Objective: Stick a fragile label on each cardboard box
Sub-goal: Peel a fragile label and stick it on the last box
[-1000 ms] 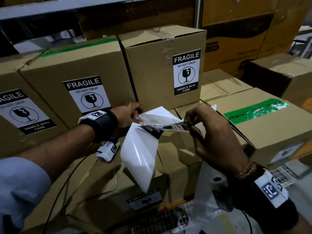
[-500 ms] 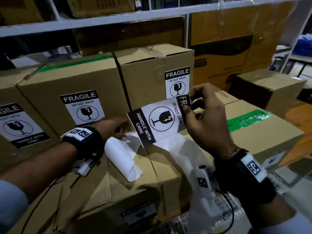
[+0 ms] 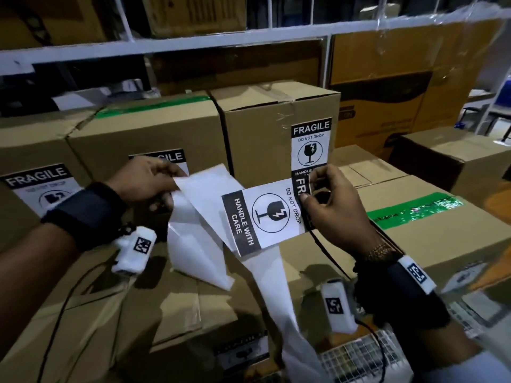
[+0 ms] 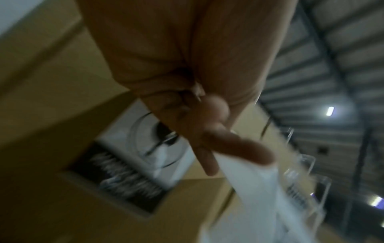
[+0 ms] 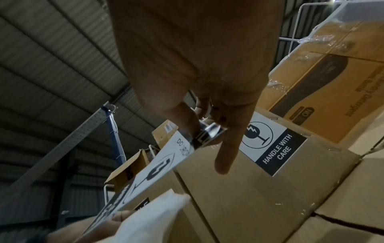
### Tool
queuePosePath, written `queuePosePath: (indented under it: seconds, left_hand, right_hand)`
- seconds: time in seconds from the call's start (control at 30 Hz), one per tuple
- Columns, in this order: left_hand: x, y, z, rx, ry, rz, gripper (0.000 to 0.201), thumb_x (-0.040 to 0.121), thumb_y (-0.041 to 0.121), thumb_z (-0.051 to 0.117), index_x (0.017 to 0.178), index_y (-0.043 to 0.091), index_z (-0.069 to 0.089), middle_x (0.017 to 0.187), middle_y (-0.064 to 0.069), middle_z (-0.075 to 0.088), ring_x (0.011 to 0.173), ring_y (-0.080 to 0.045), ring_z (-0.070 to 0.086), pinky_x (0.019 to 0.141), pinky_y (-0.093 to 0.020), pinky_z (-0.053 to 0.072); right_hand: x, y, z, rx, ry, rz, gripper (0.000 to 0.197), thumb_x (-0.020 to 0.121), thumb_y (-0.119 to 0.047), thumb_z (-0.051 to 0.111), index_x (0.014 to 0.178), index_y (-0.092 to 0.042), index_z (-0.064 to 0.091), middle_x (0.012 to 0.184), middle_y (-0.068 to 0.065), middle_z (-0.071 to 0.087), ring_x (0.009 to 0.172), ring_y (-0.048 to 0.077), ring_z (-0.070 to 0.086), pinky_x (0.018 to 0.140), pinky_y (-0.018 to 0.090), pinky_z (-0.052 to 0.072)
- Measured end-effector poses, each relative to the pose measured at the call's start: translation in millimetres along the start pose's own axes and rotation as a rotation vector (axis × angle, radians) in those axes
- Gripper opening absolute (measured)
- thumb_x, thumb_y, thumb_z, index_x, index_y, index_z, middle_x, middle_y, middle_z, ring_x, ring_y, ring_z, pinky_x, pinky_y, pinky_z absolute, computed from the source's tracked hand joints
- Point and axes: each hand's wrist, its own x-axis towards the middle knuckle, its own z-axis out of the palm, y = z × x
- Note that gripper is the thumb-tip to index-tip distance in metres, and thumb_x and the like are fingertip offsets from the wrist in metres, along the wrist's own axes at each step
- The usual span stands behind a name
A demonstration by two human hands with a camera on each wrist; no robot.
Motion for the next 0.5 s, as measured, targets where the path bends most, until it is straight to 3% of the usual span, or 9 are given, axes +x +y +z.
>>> queuePosePath:
  seconds: [0.1, 0.17, 0.27, 0.37, 0.4, 0.5]
  left_hand:
    - [5, 36, -16, -0.172, 0.048, 0.048, 0.020, 0.098, 0.002, 0.062, 0.115, 0.009, 0.071, 0.055, -0.007, 0.064, 0.038, -0.012, 0.051, 0.033, -0.020, 0.037]
    - [8, 73, -25, -0.368, 0.082, 0.066, 0.030, 0.102, -0.003, 0.051, 0.127, 0.006, 0.065, 0.066, -0.004, 0.071, 0.046, -0.007, 0.063, 0.035, -0.018, 0.042]
    - [8, 140, -29, -0.596, 0.079, 0.110, 0.042, 0.105, -0.008, 0.033, 0.133, 0.012, 0.057, 0.106, -0.008, 0.073, 0.079, -0.010, 0.077, 0.057, -0.015, 0.056]
    - [14, 200, -14, -0.708, 0.080, 0.214, 0.042, 0.106, -0.008, 0.024, 0.133, 0.008, 0.053, 0.118, -0.017, 0.069, 0.099, -0.017, 0.076, 0.078, -0.020, 0.060]
    - [19, 219, -3, -0.740, 0.105, 0.259, 0.042, 0.105, -0.008, 0.024, 0.132, 0.005, 0.055, 0.116, -0.019, 0.071, 0.101, -0.019, 0.076, 0.083, -0.024, 0.060]
    - [37, 276, 36, -0.751, 0.170, 0.406, 0.036, 0.101, -0.009, 0.039, 0.123, 0.000, 0.066, 0.113, -0.020, 0.074, 0.103, -0.026, 0.075, 0.090, -0.035, 0.061]
  right_hand:
    - [5, -4, -5, 0.056, 0.057, 0.009, 0.023, 0.094, -0.008, 0.069, 0.105, -0.023, 0.056, 0.098, -0.002, 0.068, 0.088, 0.027, 0.071, 0.075, 0.053, 0.062]
    - [8, -10, -13, 0.089, 0.109, 0.001, 0.020, 0.093, -0.011, 0.069, 0.104, -0.024, 0.057, 0.100, -0.001, 0.069, 0.089, 0.028, 0.072, 0.073, 0.055, 0.062]
    - [11, -15, -34, 0.094, 0.186, -0.019, 0.018, 0.093, -0.012, 0.068, 0.104, -0.022, 0.057, 0.100, 0.000, 0.069, 0.088, 0.030, 0.070, 0.069, 0.057, 0.061]
    - [13, -11, -63, 0.116, 0.257, -0.004, 0.019, 0.095, -0.006, 0.066, 0.106, -0.018, 0.056, 0.101, 0.003, 0.068, 0.084, 0.034, 0.070, 0.062, 0.058, 0.061]
    - [13, -7, -74, 0.118, 0.281, 0.005, 0.019, 0.095, -0.005, 0.066, 0.107, -0.017, 0.056, 0.102, 0.003, 0.067, 0.084, 0.031, 0.071, 0.063, 0.054, 0.062]
    - [15, 12, -114, 0.085, 0.359, -0.001, 0.021, 0.095, -0.005, 0.067, 0.106, -0.017, 0.055, 0.099, -0.003, 0.066, 0.079, 0.003, 0.068, 0.059, 0.028, 0.059]
